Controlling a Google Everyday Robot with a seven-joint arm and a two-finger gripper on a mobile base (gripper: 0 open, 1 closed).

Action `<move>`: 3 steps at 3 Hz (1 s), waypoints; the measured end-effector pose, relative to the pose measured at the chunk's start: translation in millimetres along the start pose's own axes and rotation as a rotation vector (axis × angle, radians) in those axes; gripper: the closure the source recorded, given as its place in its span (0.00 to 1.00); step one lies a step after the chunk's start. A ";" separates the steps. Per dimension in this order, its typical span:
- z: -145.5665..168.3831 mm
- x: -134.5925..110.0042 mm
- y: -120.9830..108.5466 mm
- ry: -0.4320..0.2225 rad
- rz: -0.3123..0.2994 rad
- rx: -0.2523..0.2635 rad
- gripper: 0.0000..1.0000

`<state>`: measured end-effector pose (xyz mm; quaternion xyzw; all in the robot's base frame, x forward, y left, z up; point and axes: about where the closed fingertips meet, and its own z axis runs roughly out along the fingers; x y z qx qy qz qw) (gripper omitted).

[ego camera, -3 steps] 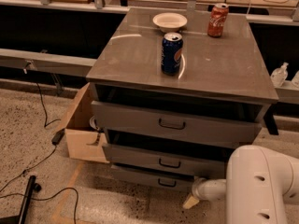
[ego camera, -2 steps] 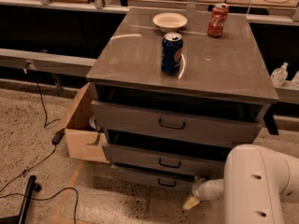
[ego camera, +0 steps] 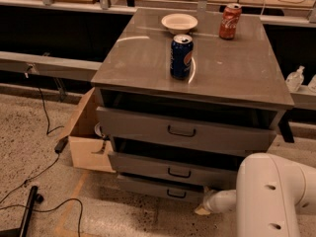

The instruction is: Open bottom drawer

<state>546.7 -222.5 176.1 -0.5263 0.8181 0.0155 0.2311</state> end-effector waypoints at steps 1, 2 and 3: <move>-4.7 -0.1 10.6 0.008 -0.007 -0.034 0.69; -8.9 -1.9 9.6 0.008 -0.007 -0.034 0.92; -14.2 -4.1 8.3 0.008 -0.007 -0.034 1.00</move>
Offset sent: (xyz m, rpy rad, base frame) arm -0.0712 -0.0032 0.0262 0.0270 0.1409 0.0258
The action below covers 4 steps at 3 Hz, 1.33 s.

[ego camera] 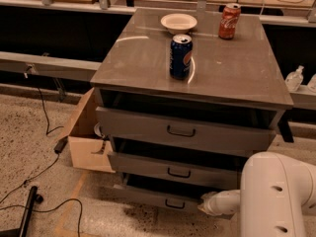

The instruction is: Open bottom drawer

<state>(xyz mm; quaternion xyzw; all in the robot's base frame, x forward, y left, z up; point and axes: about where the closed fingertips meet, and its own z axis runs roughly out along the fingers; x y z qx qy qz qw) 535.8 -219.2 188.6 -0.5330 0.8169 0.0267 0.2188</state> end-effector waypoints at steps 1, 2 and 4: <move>0.0 0.0 0.1 0.000 0.000 0.000 1.00; -11.2 10.8 22.8 0.029 0.023 -0.050 0.82; -44.7 24.5 64.5 0.082 0.066 -0.134 0.27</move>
Offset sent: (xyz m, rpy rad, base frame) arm -0.1966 -0.0162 0.0300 -0.0109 0.4270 -0.0522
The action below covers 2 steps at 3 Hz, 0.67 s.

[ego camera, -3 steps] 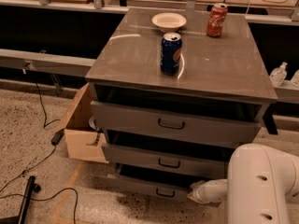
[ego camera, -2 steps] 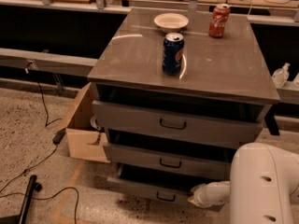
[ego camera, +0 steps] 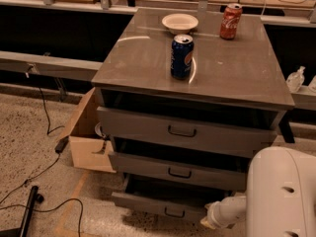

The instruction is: Open bottom drawer

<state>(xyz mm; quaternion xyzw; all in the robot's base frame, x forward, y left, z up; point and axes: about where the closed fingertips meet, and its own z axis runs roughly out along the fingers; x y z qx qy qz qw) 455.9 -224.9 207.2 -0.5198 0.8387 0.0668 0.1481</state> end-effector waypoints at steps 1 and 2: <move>-30.2 11.2 28.6 0.038 0.028 -0.045 0.04; -52.5 9.7 37.9 0.030 0.039 -0.034 0.08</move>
Offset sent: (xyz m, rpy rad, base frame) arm -0.0591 -0.0045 0.0749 -0.0005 0.0251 -0.0468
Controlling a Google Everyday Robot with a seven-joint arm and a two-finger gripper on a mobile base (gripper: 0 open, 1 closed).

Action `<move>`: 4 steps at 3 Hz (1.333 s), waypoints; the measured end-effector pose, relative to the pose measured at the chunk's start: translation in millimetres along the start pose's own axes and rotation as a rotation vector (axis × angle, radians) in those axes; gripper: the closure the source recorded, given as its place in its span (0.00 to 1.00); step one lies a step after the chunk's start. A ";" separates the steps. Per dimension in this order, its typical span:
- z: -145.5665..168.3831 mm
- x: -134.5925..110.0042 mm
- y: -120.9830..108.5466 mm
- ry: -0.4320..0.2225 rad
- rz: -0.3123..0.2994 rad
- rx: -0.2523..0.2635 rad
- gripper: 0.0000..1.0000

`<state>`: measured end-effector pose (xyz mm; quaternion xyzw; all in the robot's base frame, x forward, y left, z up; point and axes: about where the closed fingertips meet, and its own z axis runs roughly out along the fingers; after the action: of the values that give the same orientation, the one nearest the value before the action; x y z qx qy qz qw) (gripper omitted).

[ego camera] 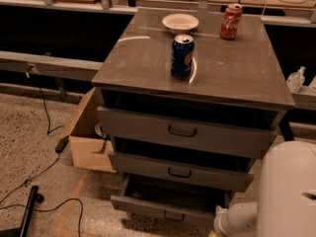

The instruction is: Open bottom drawer

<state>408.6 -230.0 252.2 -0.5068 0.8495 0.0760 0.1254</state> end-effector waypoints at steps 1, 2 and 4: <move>-4.6 -12.6 -8.8 -0.042 0.004 0.051 0.31; 5.5 -26.8 -22.6 -0.099 0.023 0.090 0.55; 18.3 -53.0 -79.8 -0.167 0.043 0.206 1.00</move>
Offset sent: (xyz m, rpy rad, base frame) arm 0.0681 0.0182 -0.0040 0.0940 -0.1970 -0.0943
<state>505.5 -218.6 250.0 -0.4647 0.8502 0.0328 0.2453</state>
